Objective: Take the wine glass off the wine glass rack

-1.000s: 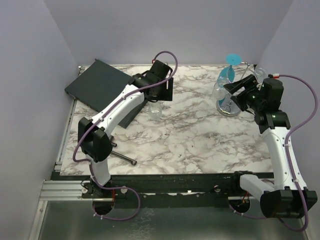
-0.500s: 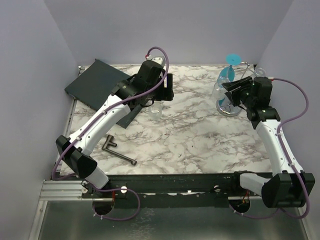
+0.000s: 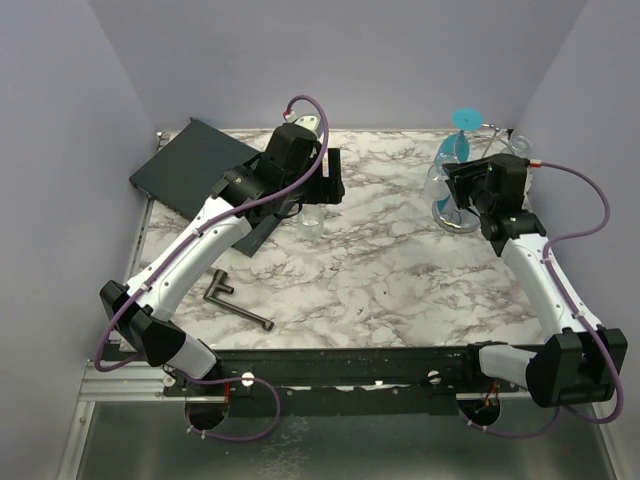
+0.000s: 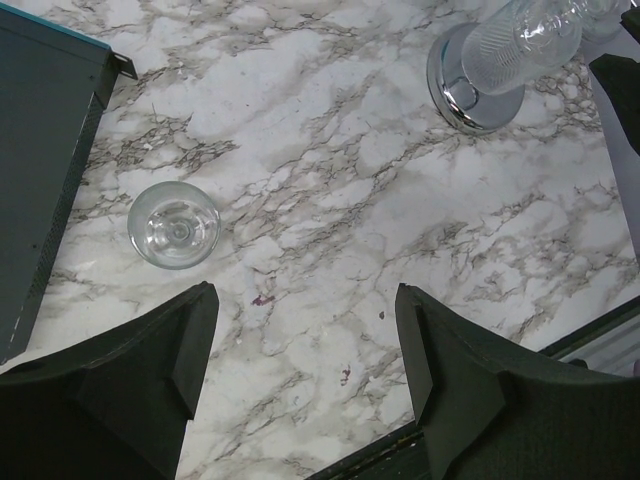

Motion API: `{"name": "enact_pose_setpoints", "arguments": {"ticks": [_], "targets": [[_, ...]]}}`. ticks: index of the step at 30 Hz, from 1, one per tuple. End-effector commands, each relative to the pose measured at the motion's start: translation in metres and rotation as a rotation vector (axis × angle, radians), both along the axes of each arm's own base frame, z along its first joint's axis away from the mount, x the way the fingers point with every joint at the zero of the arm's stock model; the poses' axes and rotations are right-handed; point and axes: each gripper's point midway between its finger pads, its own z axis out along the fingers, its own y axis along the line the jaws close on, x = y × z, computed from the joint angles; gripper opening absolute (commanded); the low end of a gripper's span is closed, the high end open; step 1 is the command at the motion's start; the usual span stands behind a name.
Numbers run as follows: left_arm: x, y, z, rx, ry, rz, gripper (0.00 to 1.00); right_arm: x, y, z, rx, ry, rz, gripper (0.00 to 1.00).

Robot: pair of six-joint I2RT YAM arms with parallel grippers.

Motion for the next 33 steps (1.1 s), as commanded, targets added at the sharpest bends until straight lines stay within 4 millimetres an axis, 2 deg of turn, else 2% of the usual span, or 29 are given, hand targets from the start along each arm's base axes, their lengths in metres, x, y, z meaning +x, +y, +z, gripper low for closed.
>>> {"name": "enact_pose_setpoints", "arguments": {"ticks": [1, 20, 24, 27, 33], "targets": [[-0.005, 0.000, 0.016, -0.038, -0.035, -0.018, 0.78, 0.007, -0.015, 0.001, -0.015, -0.015, -0.099, 0.47], [-0.002, 0.002, 0.023, -0.027, -0.063, -0.015, 0.78, 0.029, -0.020, -0.005, -0.022, -0.021, -0.140, 0.42], [-0.002, 0.004, 0.025, -0.025, -0.072, -0.013, 0.78, 0.032, -0.020, -0.006, -0.022, -0.027, -0.142, 0.38], [-0.002, 0.004, 0.025, -0.025, -0.074, -0.013, 0.78, 0.032, -0.020, -0.007, -0.020, -0.028, -0.143, 0.29], [-0.001, 0.004, 0.024, -0.022, -0.071, -0.012, 0.78, 0.032, -0.019, -0.005, -0.019, -0.031, -0.138, 0.17]]}}
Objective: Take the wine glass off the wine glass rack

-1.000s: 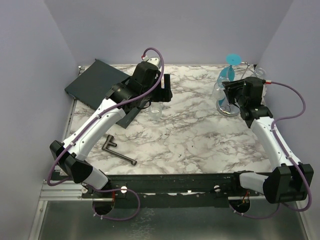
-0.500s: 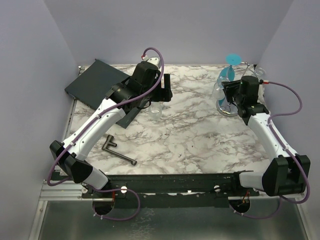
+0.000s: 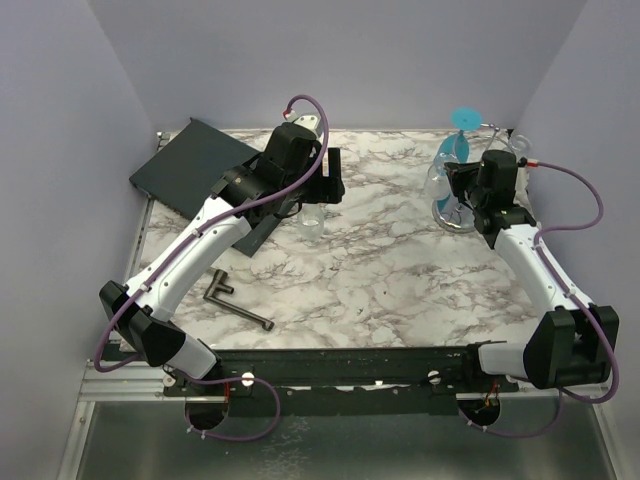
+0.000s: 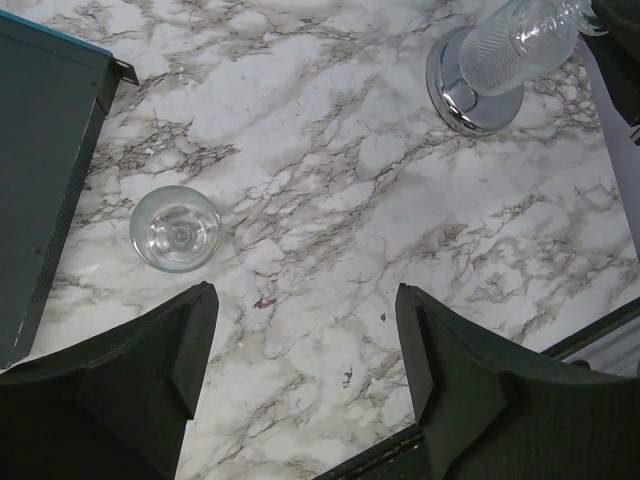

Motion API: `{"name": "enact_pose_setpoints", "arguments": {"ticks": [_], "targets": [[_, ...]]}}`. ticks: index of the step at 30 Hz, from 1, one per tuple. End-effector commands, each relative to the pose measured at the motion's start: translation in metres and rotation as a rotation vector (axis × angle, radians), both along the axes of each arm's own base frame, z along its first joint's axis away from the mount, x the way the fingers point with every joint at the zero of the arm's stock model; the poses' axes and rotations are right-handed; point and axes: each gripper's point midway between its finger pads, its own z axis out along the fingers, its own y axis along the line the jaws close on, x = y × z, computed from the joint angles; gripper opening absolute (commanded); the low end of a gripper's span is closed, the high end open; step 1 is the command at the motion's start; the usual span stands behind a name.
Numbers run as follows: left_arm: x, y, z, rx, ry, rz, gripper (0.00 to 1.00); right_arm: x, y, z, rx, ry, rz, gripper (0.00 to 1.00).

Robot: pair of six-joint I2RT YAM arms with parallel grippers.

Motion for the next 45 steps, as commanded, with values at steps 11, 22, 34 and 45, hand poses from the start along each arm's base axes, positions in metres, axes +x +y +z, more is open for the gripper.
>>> {"name": "enact_pose_setpoints", "arguments": {"ticks": [11, 22, 34, 45], "targets": [[0.000, 0.002, 0.019, -0.028, -0.049, -0.001, 0.78, -0.001, 0.000, 0.020, 0.003, -0.047, -0.011, 0.02], [-0.001, 0.002, 0.016, -0.029, -0.042, -0.002, 0.78, -0.005, 0.006, 0.022, 0.041, -0.053, 0.010, 0.16], [-0.003, 0.002, 0.016, -0.044, -0.039, -0.002, 0.78, -0.009, 0.008, 0.020, 0.041, -0.034, 0.024, 0.26], [-0.004, 0.002, 0.016, -0.049, -0.040, -0.002, 0.78, -0.009, 0.012, 0.023, 0.063, -0.046, 0.043, 0.31]]}}
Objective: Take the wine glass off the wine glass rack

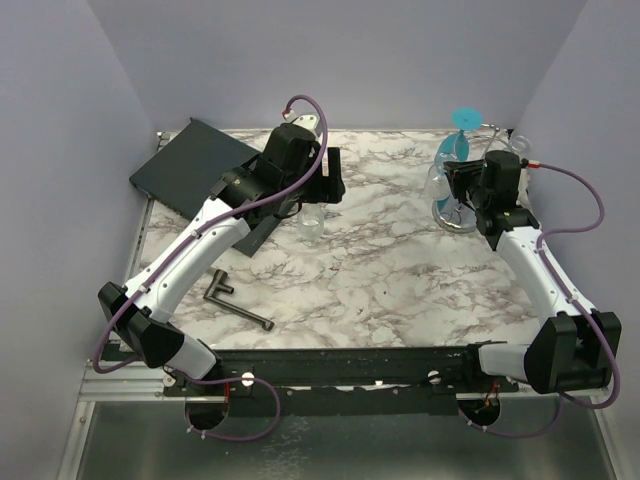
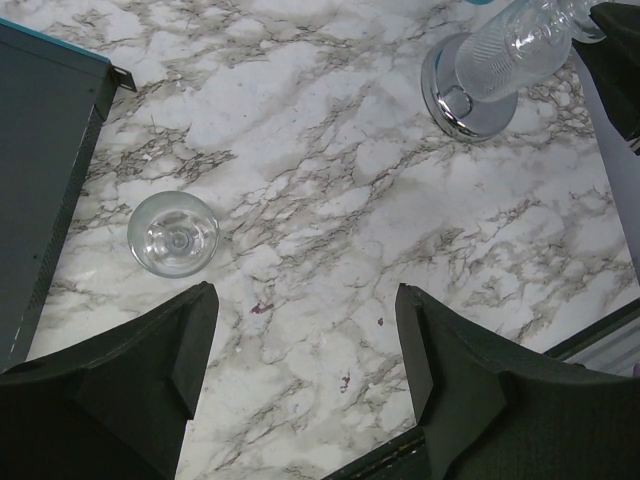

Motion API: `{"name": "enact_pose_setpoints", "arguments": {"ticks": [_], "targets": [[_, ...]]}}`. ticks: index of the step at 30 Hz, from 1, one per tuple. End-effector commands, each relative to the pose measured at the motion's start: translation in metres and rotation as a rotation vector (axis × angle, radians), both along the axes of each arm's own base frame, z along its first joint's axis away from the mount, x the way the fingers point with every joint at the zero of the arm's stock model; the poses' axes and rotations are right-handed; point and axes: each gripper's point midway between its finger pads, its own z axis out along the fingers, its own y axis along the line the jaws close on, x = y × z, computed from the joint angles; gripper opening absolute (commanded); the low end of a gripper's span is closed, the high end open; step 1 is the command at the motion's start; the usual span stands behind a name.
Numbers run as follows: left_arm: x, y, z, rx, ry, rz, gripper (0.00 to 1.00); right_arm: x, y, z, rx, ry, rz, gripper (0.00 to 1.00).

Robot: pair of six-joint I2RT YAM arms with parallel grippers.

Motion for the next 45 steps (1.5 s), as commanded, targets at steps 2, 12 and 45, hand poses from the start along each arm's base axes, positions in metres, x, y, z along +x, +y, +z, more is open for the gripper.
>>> {"name": "enact_pose_setpoints", "arguments": {"ticks": [2, 12, 45], "targets": [[-0.005, 0.004, 0.014, -0.036, -0.028, 0.000, 0.78, -0.003, 0.007, 0.016, 0.022, -0.040, 0.025, 0.27], [-0.008, 0.003, 0.014, -0.046, -0.021, -0.005, 0.78, -0.006, 0.010, 0.020, 0.033, -0.047, 0.044, 0.09], [-0.005, 0.006, 0.013, -0.060, -0.037, 0.022, 0.79, 0.011, 0.036, 0.036, 0.058, -0.186, 0.186, 0.00]]}}
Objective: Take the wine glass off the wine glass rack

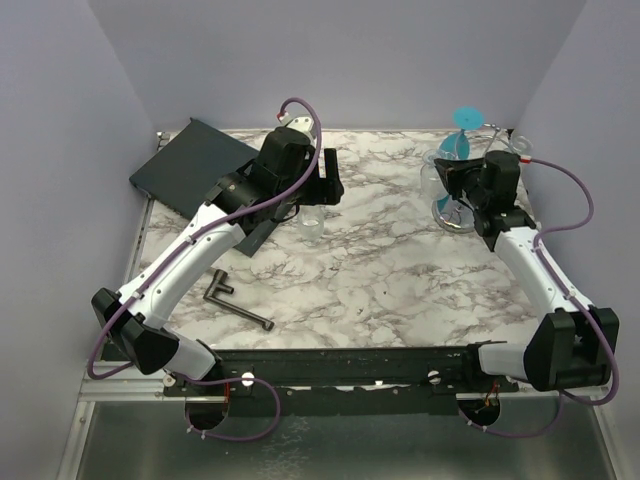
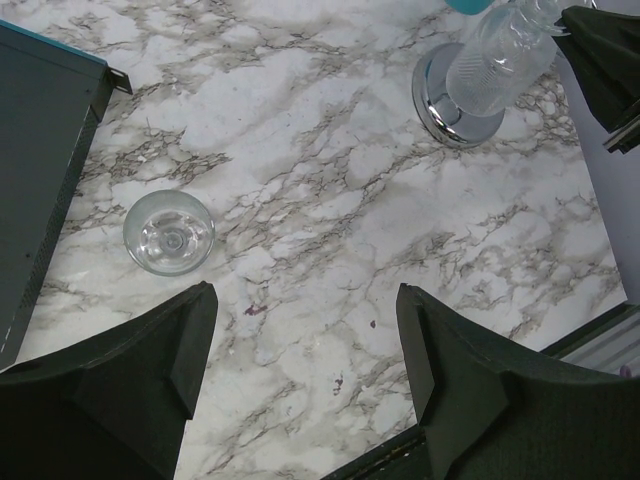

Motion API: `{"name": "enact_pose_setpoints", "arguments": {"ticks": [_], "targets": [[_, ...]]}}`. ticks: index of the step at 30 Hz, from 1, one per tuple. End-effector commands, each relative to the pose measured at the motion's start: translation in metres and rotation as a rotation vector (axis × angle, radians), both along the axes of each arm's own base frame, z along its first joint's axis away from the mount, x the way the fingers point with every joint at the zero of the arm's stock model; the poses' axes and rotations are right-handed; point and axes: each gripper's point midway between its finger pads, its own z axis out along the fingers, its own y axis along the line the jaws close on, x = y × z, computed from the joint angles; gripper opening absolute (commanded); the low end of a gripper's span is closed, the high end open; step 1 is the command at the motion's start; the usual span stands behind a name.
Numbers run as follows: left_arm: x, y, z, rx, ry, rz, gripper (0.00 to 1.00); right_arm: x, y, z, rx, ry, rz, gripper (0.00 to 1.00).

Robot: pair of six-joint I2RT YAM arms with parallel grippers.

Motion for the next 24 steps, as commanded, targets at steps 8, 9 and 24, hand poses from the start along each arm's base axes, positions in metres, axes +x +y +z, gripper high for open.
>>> {"name": "enact_pose_setpoints", "arguments": {"ticks": [8, 9, 24], "targets": [[0.004, -0.002, 0.011, -0.048, -0.029, 0.013, 0.79, 0.004, 0.017, 0.030, 0.015, -0.121, 0.086, 0.00], [0.005, -0.003, 0.012, -0.061, -0.027, 0.015, 0.79, 0.003, 0.017, 0.031, 0.016, -0.124, 0.087, 0.00], [0.023, -0.025, 0.019, -0.307, 0.038, -0.005, 0.81, -0.012, 0.026, 0.058, 0.030, -0.135, 0.146, 0.00]]}}
